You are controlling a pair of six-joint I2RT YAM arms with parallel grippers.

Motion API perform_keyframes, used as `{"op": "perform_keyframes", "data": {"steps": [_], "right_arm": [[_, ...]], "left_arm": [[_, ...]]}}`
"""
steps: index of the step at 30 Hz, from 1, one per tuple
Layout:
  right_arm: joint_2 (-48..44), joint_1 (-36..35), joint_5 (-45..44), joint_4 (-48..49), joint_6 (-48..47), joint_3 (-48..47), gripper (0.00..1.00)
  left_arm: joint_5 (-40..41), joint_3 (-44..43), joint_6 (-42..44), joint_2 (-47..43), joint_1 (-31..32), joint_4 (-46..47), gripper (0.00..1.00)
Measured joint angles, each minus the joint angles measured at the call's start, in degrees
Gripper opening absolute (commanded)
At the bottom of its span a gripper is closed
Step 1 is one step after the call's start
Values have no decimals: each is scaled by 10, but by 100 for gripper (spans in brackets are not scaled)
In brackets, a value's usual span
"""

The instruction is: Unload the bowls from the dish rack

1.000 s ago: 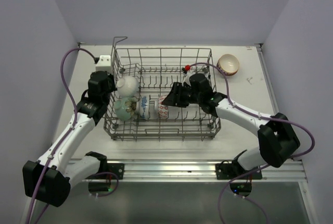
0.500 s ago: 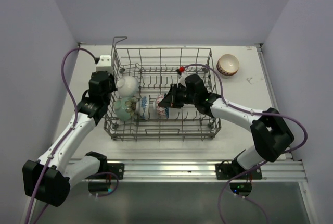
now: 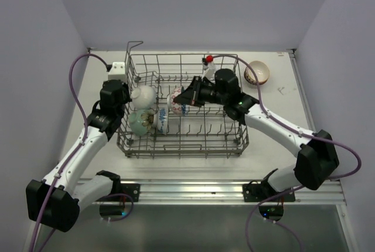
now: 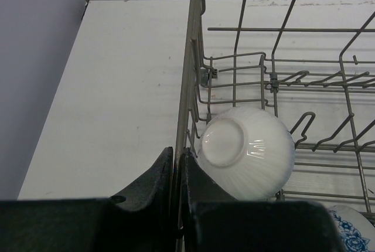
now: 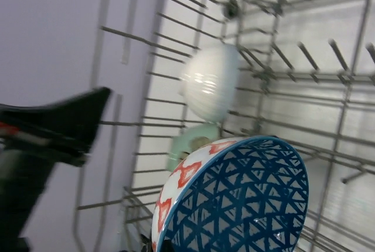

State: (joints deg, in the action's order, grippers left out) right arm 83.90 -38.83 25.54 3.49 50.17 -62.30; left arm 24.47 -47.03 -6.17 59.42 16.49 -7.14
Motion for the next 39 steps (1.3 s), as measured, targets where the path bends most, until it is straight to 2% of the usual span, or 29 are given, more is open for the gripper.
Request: {"op": "perform_keyframes", "data": {"steps": [6,10,18,23,32,39], "right_arm": [[-49,16,6,7,6,-61,0],[-58,56,2,-38,-4,-103,0],[-68,243,-59,-190,-66,-167,0],[-56,322,-151,-281,-122,-196,0],[97,351,-265,-368,-206,-315,0],[223,360,-305,-414,-247,-415,0]], "left_arm": [[0,0,0,0,-2,0,0],[0,0,0,0,-3,0,0],[-6,-5,-3,5,-11,-5,0],[-17,-8,-7,6,-17,-6,0],[-29,-9,-8,4,-22,-8,0],[-38,-9,-13,3,-26,-10,0]]}}
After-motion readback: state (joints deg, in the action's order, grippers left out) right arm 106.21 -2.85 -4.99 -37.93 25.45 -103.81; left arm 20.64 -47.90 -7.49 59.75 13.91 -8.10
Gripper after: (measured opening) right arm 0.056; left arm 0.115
